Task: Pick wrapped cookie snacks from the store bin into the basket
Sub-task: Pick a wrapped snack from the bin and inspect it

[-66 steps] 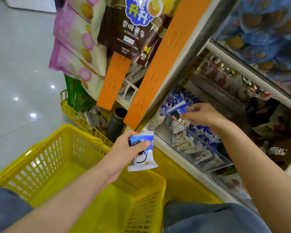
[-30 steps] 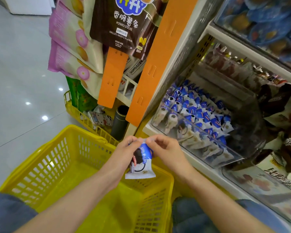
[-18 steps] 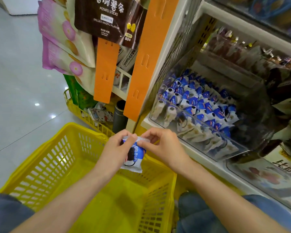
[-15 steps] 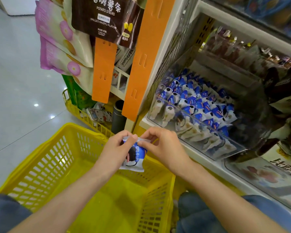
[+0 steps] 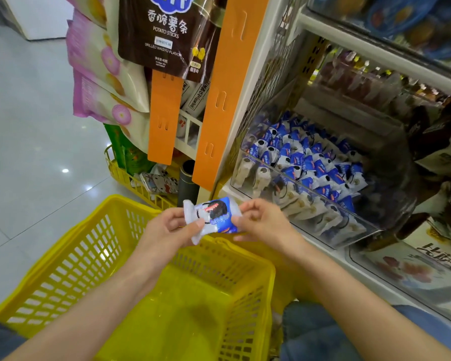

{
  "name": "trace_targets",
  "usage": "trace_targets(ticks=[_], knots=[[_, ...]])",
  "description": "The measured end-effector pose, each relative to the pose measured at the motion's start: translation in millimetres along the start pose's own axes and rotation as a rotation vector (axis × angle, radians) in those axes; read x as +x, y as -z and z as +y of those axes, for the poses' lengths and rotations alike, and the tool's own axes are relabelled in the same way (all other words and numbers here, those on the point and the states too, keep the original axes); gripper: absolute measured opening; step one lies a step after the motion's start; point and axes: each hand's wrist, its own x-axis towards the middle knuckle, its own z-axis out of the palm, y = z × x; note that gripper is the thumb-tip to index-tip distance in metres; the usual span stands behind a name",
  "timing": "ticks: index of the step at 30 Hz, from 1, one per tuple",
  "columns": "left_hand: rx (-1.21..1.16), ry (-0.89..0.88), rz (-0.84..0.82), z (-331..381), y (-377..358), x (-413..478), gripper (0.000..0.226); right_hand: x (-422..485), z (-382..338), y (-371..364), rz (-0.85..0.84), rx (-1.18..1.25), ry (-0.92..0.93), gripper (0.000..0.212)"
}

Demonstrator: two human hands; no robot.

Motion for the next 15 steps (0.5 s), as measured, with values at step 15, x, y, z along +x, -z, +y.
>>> trace_targets(ticks=[15], knots=[[0.367, -0.236, -0.016, -4.5, 17.2, -18.6, 0.014, -22.4, 9.4, -40.2, -0.061, -0.348, 0.382, 0.007]])
